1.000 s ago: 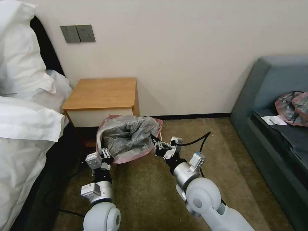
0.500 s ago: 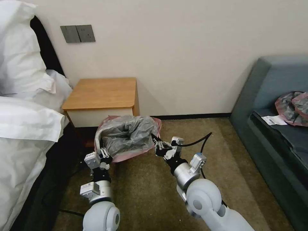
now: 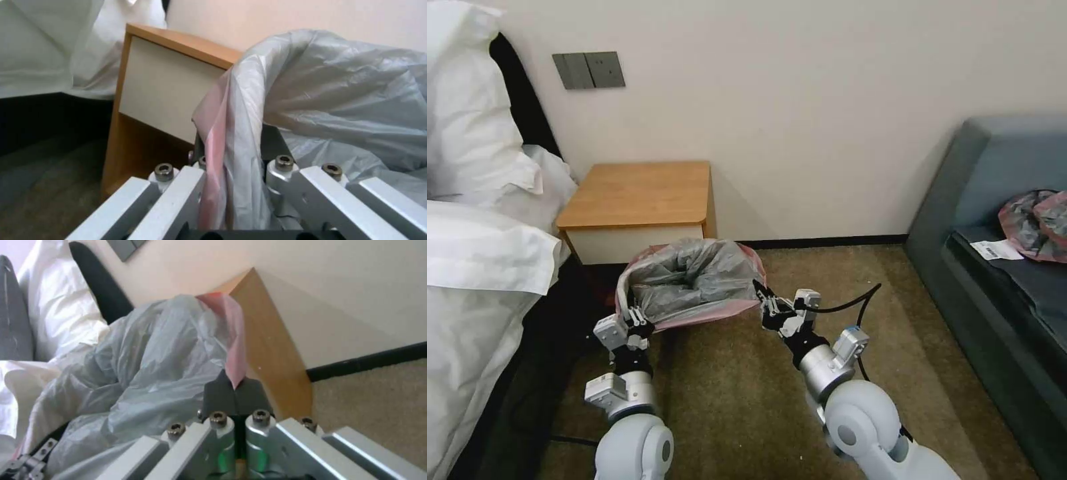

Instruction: Pick up the garbage bag from the table and place it over the trash can.

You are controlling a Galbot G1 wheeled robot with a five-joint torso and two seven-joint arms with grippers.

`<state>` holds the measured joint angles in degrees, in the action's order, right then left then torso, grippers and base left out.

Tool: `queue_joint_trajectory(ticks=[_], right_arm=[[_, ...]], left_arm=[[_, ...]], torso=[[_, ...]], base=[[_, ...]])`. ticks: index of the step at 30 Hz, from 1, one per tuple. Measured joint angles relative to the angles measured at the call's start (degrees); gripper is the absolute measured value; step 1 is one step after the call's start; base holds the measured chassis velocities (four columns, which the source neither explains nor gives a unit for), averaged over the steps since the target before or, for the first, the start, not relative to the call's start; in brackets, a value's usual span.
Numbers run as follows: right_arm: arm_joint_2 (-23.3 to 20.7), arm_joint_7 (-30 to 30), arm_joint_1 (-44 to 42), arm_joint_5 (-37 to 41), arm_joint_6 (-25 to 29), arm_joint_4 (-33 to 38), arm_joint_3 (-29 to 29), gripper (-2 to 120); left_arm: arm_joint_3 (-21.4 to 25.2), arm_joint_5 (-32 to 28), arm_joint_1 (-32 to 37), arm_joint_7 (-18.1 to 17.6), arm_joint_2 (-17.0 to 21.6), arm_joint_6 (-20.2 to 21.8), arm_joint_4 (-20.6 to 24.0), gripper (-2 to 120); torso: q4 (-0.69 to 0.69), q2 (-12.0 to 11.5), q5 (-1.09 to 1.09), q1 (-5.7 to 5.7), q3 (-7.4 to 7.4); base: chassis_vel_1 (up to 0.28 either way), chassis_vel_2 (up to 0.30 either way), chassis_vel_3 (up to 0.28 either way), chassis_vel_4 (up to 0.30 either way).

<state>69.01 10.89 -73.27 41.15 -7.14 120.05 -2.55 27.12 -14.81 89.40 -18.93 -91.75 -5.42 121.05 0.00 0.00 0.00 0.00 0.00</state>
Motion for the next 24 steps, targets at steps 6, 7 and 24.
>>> queue_joint_trajectory(ticks=[6, 7, 24], right_arm=[[-0.01, -0.49, -0.58, -1.12, 0.73, -0.59, -0.51, 0], [0.02, -0.68, -0.63, -1.55, 1.04, -0.86, -0.58, 0], [0.62, -2.47, -0.1, -5.61, 4.17, -4.35, -1.63, 0]], left_arm=[[-0.77, -5.16, 0.82, -0.61, 0.25, 2.12, 2.26, 7], [-1.03, -6.63, 1.19, -0.72, 0.44, 2.86, 3.03, 7], [-1.97, -19.66, 3.53, -1.41, 1.73, 11.15, 11.02, 7]], torso=[[0.0, 0.0, 0.0, 0.0, 0.0], [0.0, 0.0, 0.0, 0.0, 0.0], [-0.01, 0.0, 0.0, 0.0, 0.0]], base=[[0.0, 0.0, 0.0, 0.0], [0.0, 0.0, 0.0, 0.0], [0.0, 0.0, 0.0, 0.0]])
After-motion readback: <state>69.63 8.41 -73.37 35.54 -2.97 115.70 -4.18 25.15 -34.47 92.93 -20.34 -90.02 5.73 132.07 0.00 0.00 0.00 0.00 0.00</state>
